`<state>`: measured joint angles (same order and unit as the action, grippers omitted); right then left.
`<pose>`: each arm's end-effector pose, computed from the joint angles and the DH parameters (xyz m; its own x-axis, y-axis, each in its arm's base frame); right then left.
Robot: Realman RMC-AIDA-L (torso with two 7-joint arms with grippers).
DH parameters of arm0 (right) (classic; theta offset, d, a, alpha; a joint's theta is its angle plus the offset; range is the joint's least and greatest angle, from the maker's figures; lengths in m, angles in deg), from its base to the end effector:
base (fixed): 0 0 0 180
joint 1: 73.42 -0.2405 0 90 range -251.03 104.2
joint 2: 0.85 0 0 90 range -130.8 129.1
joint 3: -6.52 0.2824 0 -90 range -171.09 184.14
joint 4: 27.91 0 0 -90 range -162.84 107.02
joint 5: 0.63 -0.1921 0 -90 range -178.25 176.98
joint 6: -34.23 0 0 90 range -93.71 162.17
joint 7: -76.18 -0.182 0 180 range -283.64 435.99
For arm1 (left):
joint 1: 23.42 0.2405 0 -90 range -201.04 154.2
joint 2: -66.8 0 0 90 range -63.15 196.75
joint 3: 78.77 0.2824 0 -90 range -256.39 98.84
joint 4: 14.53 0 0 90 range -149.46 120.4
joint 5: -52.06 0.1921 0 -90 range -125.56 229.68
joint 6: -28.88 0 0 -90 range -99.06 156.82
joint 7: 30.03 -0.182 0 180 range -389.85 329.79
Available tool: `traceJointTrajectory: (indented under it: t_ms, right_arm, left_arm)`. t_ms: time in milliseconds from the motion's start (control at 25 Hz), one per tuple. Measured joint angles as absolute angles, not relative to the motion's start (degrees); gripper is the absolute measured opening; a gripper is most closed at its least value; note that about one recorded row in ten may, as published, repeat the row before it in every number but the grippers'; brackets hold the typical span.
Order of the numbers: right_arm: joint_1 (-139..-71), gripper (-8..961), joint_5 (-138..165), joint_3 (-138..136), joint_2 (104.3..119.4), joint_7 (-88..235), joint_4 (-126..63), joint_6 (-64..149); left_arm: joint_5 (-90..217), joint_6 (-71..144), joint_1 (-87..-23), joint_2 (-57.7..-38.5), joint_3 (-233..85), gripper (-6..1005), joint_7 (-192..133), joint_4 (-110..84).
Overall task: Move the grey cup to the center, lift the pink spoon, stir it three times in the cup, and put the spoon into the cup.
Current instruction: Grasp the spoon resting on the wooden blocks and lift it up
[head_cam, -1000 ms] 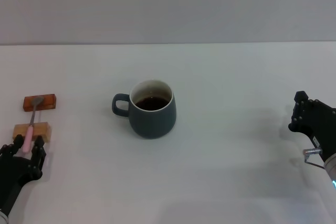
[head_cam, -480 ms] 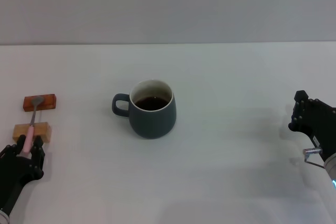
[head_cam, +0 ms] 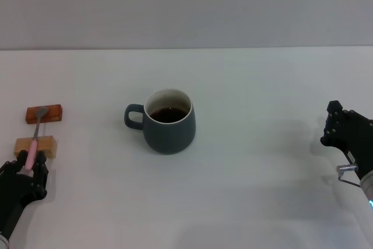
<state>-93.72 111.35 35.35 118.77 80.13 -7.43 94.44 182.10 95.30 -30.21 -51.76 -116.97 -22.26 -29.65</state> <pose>0.3290 0.3378 -0.0757 0.7276 -0.1005 -0.6786 -0.6840 -0.1813 -0.7065 -0.3935 0.2555 -0.0532 0.6803 0.1715 0.7126 0.7317 -0.1020 -0.6739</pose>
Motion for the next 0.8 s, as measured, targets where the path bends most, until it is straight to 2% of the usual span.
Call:
traceJointTrajectory:
  t_ms: [400, 800]
  right_arm:
    - [-93.36, -2, 111.36, 35.35, 118.77, 80.13, -7.35, 94.42]
    - [-93.19, -1, 111.36, 35.35, 118.77, 80.13, -7.31, 94.44]
  left_arm:
    - [181.52, 96.04, -29.8, -51.81, -117.11, 149, -24.61, -29.86]
    - [182.04, 100.6, -28.75, -51.77, -116.47, 148, -28.68, -31.67]
